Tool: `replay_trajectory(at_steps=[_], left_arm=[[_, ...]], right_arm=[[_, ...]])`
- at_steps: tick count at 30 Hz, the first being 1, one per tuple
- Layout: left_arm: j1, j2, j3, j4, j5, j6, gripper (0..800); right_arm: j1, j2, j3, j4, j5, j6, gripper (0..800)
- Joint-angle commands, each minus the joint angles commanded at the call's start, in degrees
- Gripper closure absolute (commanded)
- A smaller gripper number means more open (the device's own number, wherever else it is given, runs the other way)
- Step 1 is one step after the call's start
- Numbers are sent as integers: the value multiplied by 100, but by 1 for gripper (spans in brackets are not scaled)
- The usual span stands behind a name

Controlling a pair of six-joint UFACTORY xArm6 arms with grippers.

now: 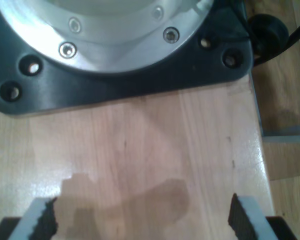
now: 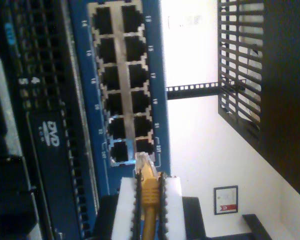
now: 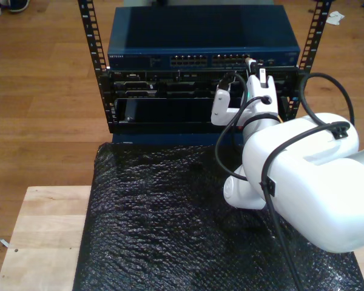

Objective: Grab the cable and plug it in

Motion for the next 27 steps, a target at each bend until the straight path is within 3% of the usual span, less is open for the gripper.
replay_trajectory(at_steps=[27], left_arm=[[0,0,0,0,0,0,0]], right_arm=[[44,185,-264,-9,9,-26,800]])
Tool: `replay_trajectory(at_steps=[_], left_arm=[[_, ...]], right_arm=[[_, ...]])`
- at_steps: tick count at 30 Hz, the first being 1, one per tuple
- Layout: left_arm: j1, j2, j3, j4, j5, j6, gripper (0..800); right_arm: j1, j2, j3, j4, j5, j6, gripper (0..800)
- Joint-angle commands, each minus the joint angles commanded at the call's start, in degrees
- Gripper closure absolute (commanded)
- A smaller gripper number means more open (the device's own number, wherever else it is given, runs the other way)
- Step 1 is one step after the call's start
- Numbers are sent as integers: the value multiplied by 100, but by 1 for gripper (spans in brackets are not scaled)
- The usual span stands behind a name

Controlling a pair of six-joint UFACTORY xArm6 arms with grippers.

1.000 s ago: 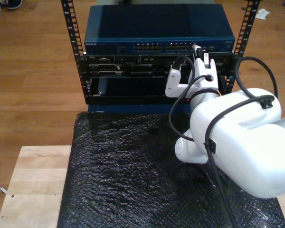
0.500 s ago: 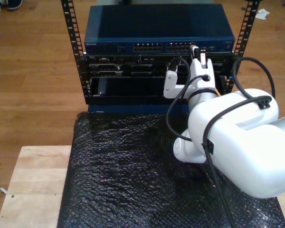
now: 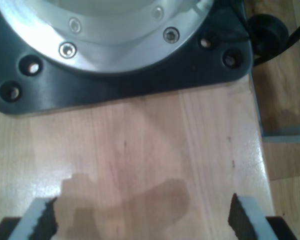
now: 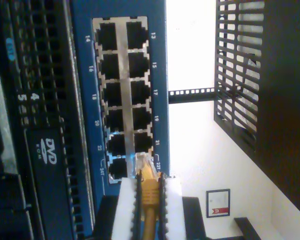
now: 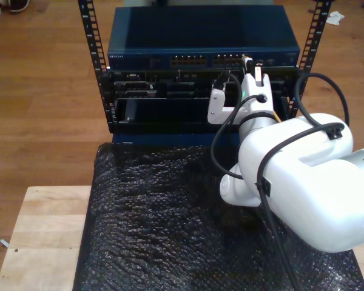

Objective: Grab the cable and plug it in

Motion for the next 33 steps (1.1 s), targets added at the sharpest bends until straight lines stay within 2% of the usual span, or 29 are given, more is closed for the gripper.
replay_trajectory(at_steps=[33], left_arm=[[0,0,0,0,0,0,0]], right_arm=[[-35,0,26,-9,9,18,800]])
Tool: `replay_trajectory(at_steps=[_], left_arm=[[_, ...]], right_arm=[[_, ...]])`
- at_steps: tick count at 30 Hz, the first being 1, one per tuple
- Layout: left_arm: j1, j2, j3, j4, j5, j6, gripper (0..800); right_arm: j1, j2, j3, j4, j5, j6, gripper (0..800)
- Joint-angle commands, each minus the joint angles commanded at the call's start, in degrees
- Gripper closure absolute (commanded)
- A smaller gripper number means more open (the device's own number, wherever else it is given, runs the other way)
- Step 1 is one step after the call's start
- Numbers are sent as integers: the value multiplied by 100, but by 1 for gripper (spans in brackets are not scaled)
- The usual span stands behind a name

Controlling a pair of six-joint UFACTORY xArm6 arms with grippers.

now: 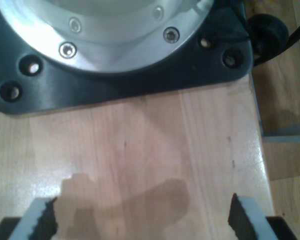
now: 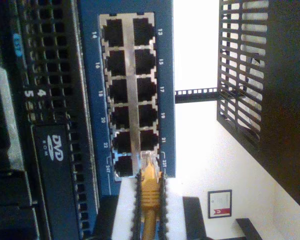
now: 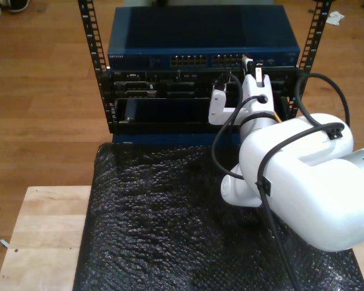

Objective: Grab the cable and plug it in

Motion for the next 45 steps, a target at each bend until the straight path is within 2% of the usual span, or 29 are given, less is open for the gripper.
replay_trajectory(at_steps=[45], left_arm=[[0,0,0,0,0,0,0]], right_arm=[[-26,-62,44,9,-9,18,800]])
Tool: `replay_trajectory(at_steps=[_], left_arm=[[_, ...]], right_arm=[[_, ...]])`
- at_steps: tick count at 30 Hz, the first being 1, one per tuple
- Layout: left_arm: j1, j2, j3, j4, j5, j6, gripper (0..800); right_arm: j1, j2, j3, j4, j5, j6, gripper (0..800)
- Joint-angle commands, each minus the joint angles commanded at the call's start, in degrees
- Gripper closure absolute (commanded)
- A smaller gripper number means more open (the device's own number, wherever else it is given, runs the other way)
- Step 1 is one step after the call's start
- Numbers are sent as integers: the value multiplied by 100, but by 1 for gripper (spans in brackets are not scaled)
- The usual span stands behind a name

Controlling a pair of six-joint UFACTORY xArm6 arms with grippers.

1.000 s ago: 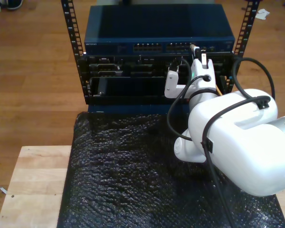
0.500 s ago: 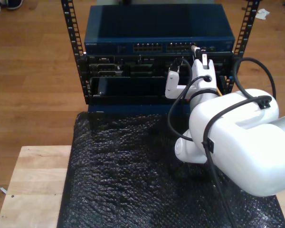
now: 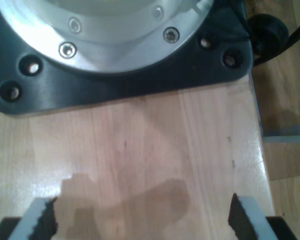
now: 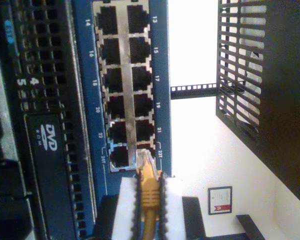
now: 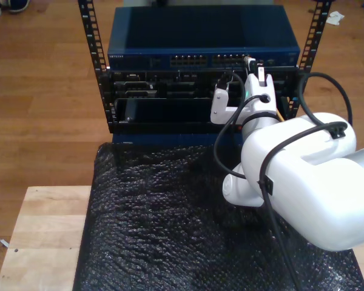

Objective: Grab the cable and plug it in

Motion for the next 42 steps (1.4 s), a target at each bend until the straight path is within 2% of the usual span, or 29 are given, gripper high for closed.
replay_trajectory(at_steps=[42], left_arm=[[0,0,0,0,0,0,0]], right_arm=[[44,62,-167,-9,62,-9,800]])
